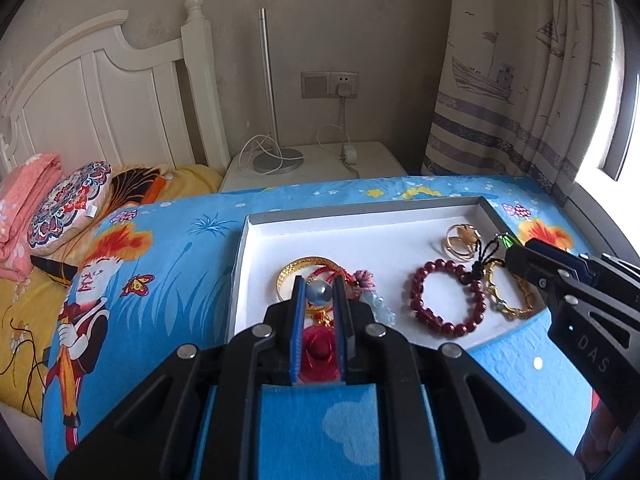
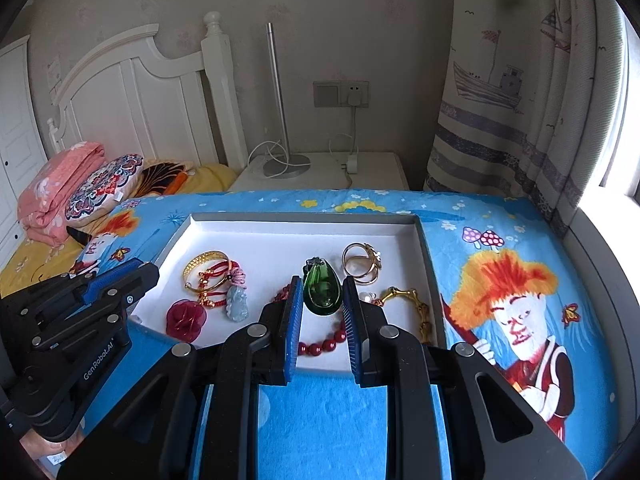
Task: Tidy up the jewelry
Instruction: 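Carry the pearl earring and green pendant into the tray and open both tools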
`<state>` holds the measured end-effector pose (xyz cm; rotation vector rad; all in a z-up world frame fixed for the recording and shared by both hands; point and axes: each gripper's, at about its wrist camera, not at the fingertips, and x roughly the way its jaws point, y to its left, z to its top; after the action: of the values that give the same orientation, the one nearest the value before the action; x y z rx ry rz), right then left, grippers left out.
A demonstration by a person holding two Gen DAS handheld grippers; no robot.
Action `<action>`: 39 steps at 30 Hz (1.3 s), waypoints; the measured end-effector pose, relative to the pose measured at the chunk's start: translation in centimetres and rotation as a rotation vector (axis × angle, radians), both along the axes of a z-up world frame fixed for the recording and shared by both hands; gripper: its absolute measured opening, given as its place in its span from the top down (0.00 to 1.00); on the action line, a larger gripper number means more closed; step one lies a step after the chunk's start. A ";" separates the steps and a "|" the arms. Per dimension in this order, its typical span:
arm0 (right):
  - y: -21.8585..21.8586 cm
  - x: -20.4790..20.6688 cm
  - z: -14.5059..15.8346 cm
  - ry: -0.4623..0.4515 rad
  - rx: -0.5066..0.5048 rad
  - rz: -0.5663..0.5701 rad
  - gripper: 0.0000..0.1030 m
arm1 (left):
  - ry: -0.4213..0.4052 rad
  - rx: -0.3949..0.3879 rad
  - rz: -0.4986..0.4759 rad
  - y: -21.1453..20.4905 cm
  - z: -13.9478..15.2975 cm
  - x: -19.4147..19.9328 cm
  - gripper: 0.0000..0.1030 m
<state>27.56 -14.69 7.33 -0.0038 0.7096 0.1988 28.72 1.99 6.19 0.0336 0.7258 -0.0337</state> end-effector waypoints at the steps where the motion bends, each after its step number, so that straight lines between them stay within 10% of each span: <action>1: 0.1 0.4 -0.2 0.004 0.001 -0.002 0.80 | 0.007 -0.001 0.006 0.1 -0.3 0.6 0.87; 19: 0.3 4.9 -4.6 0.073 -0.038 -0.049 0.80 | 0.095 -0.009 0.032 0.5 -4.7 4.8 0.87; 26: 0.1 5.0 -4.9 0.081 -0.039 -0.069 0.78 | 0.081 -0.021 0.031 0.4 -4.3 4.3 0.56; 39: -1.8 2.4 -3.6 0.032 -0.011 -0.112 0.26 | 0.035 -0.098 0.021 0.6 -2.1 0.2 0.11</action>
<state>29.91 -16.51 3.69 0.0291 0.7409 0.0875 28.89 2.63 4.11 -0.0682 0.7586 -0.0492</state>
